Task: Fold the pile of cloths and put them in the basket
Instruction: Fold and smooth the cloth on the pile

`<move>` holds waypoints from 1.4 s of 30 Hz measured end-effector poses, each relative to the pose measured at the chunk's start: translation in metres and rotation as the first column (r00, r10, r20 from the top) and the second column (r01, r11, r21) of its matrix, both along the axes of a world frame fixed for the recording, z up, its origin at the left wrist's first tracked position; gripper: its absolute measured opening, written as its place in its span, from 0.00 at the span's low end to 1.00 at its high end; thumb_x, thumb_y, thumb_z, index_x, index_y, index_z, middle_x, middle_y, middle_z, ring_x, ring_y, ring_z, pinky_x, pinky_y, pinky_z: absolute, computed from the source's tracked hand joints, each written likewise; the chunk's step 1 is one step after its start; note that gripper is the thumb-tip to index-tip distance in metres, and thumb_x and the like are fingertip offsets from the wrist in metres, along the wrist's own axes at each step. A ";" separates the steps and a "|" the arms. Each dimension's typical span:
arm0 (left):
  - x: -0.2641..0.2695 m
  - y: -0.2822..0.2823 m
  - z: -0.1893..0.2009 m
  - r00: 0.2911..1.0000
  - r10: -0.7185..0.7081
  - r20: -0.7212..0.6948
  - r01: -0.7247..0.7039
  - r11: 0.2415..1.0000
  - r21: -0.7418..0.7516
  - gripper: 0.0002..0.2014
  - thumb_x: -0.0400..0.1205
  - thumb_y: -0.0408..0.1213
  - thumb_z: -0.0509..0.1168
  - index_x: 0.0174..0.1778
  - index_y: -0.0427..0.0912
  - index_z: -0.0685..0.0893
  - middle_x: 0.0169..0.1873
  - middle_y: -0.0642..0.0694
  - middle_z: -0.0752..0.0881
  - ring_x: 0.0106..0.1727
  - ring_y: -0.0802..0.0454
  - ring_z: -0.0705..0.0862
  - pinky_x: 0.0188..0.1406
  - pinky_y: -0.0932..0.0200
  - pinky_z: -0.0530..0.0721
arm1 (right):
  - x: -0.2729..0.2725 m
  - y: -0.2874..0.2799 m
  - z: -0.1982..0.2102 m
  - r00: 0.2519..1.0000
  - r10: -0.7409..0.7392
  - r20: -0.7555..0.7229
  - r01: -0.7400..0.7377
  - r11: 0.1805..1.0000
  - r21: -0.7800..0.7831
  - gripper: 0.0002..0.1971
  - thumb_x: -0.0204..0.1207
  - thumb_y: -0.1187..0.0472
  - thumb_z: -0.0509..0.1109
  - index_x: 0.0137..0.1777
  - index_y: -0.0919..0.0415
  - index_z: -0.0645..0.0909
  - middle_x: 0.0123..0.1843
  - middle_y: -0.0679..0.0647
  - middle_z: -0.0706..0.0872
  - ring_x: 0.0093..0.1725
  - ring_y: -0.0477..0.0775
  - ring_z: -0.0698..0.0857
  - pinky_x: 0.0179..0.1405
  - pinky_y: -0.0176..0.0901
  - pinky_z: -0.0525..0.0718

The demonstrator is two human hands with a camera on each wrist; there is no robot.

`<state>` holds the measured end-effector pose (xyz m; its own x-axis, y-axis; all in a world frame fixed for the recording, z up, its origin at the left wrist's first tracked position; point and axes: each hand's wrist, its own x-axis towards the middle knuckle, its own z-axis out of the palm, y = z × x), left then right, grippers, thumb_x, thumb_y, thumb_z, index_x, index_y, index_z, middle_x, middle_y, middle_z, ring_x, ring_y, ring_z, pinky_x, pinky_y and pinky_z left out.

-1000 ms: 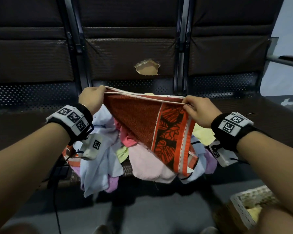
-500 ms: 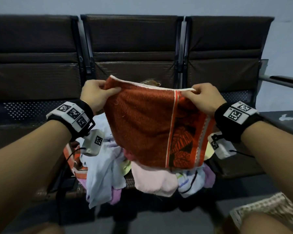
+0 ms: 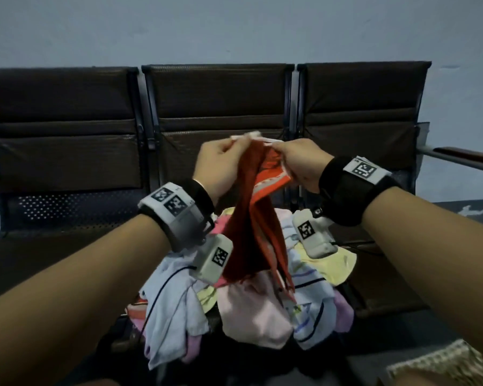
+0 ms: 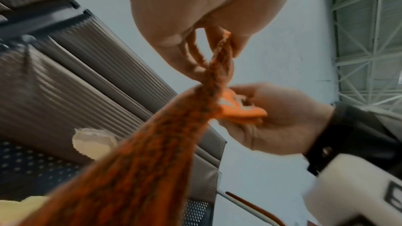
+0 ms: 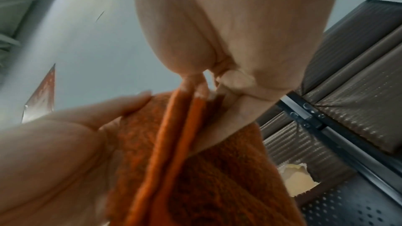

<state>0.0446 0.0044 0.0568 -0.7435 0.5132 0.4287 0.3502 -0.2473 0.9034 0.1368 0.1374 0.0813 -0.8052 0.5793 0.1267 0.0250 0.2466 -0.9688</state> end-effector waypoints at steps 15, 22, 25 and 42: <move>-0.015 0.010 -0.026 0.934 -0.255 0.248 0.307 0.930 -0.200 0.15 0.70 0.20 0.60 0.45 0.43 0.81 0.35 0.42 0.79 0.34 0.50 0.77 0.35 0.56 0.74 | 0.028 0.016 -0.015 0.931 0.332 0.150 -0.330 0.943 -0.037 0.21 0.81 0.73 0.57 0.53 0.53 0.90 0.46 0.58 0.89 0.40 0.53 0.87 0.37 0.39 0.85; -0.040 0.050 -0.035 0.963 -0.199 0.181 0.253 0.896 -0.366 0.13 0.85 0.36 0.68 0.62 0.34 0.87 0.47 0.40 0.88 0.41 0.50 0.86 0.45 0.57 0.85 | 0.029 0.076 -0.024 0.863 -0.049 0.502 -0.165 0.913 0.373 0.22 0.64 0.44 0.86 0.54 0.54 0.88 0.49 0.52 0.93 0.50 0.55 0.92 0.52 0.48 0.90; -0.053 0.082 -0.033 0.989 -0.139 0.048 0.147 0.919 -0.367 0.11 0.86 0.32 0.66 0.61 0.35 0.87 0.52 0.37 0.88 0.45 0.47 0.87 0.50 0.54 0.86 | 0.021 0.103 -0.035 0.891 -0.286 0.352 0.133 0.907 0.401 0.19 0.64 0.48 0.86 0.50 0.59 0.90 0.46 0.54 0.92 0.46 0.54 0.91 0.49 0.46 0.90; -0.046 0.043 -0.126 0.941 -0.220 0.256 0.310 0.862 -0.401 0.17 0.79 0.21 0.61 0.44 0.44 0.92 0.38 0.44 0.86 0.39 0.50 0.80 0.37 0.60 0.78 | 0.036 0.098 -0.145 0.930 0.010 0.368 -0.117 0.956 0.268 0.05 0.78 0.62 0.74 0.41 0.59 0.82 0.37 0.54 0.84 0.38 0.52 0.83 0.40 0.44 0.78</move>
<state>-0.0018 0.0470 -0.0692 -0.5975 0.8017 -0.0192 0.1334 0.1230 0.9834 0.1729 0.2356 -0.0638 -0.8605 0.5086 -0.0283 0.3327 0.5191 -0.7873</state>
